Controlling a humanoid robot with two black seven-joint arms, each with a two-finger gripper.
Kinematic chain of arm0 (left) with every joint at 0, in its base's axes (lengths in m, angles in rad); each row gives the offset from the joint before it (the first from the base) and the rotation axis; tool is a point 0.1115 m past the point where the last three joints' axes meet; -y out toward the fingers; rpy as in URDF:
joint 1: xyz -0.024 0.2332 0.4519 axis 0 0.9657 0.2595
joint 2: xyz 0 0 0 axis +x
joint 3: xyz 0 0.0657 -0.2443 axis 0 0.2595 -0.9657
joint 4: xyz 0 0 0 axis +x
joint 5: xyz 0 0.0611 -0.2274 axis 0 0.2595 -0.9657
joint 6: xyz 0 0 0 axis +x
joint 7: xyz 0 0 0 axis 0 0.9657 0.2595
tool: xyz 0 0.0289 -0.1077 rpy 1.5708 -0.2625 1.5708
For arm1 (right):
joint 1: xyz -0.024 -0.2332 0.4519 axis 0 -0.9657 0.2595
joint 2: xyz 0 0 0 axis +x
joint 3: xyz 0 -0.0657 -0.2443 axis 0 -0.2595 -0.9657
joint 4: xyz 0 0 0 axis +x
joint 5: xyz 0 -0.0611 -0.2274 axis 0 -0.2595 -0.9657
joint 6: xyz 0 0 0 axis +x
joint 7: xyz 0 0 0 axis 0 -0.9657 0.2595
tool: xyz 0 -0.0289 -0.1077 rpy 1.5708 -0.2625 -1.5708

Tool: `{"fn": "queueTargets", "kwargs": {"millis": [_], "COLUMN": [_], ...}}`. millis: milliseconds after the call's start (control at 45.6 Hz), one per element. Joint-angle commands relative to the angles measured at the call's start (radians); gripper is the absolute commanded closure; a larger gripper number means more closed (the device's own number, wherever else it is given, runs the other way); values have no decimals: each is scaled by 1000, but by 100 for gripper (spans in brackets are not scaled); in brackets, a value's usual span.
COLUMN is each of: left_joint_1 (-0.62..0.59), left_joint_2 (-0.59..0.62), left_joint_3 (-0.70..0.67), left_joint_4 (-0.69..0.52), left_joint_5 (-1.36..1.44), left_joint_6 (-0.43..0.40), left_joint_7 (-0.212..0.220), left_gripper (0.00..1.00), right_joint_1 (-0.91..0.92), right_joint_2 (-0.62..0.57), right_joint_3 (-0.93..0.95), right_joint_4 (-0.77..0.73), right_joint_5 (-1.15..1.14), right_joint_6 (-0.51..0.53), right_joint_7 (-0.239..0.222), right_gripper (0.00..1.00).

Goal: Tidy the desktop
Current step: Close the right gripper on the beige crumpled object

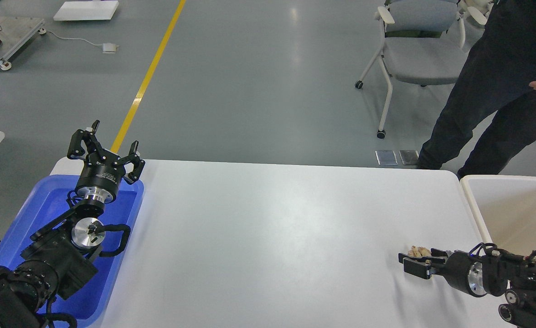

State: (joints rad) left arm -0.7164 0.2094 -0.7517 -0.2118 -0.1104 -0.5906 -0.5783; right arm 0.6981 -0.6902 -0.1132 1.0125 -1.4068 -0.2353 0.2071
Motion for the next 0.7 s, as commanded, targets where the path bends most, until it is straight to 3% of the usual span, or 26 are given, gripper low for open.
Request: {"fn": "queueTargets", "kwargs": {"millis": [0,417,615,680], "left_joint_1": [0,0,0,0], "left_joint_2": [-1,-1,-1,-1], "left_joint_3": [0,-1,0,0], "left_joint_4": [0,-1,0,0], "left_joint_5": [0,0,0,0], "left_joint_6": [0,0,0,0], "left_joint_7": [0,0,0,0], "left_gripper": [0,0,0,0], "right_joint_1": [-12,-40,-40,-40], "right_joint_2": [21,60,63,63], "right_joint_3": [3,12,-2,-5], "right_joint_4": [-34,-106,-112,-114], "right_joint_5": [0,-4,-8,-9], "right_joint_6": [-4,-16,-18,-21], "right_joint_7": [17,31,52,54], "right_gripper": [1,3,27,31]}}
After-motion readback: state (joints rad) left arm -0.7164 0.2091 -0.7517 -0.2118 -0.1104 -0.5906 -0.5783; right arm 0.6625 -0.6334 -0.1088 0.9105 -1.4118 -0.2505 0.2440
